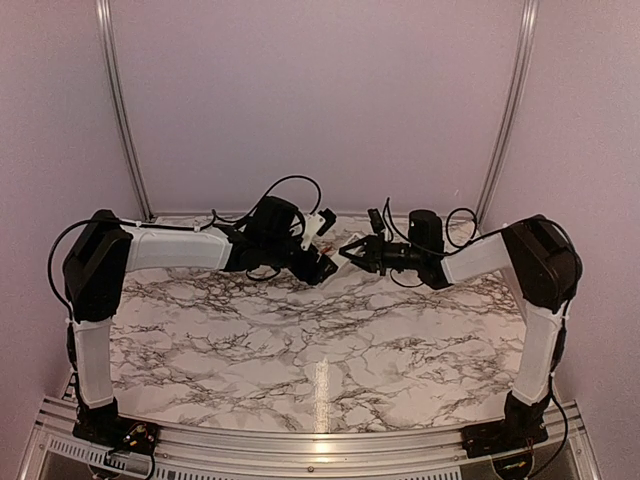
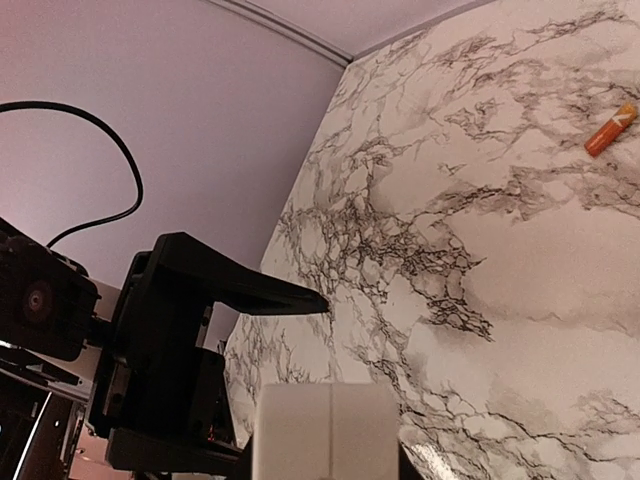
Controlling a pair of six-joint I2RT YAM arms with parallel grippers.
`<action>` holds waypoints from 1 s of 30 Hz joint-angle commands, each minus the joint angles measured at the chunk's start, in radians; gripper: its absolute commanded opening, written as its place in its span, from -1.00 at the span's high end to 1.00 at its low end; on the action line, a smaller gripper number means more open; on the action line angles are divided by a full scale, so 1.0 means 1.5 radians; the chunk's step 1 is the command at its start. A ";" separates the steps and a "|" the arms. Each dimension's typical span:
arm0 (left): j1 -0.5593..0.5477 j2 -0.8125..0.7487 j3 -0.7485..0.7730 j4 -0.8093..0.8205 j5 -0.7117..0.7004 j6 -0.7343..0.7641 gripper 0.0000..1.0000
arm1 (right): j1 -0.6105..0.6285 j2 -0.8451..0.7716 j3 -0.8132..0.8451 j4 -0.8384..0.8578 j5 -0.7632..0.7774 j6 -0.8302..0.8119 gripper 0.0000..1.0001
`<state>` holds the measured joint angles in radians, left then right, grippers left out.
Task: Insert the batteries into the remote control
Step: Pass from the right arm to the left
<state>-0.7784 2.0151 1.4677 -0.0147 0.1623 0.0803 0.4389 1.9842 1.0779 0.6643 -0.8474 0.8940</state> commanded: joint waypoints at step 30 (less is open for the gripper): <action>-0.034 0.035 0.034 -0.066 -0.014 0.064 -0.36 | 0.030 -0.043 -0.050 0.047 0.009 0.024 1.00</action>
<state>-0.8288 2.0457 1.5101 -0.0952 0.1959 0.1673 0.4740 1.9556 1.0035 0.6907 -0.8223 0.9165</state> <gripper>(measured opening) 0.720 0.178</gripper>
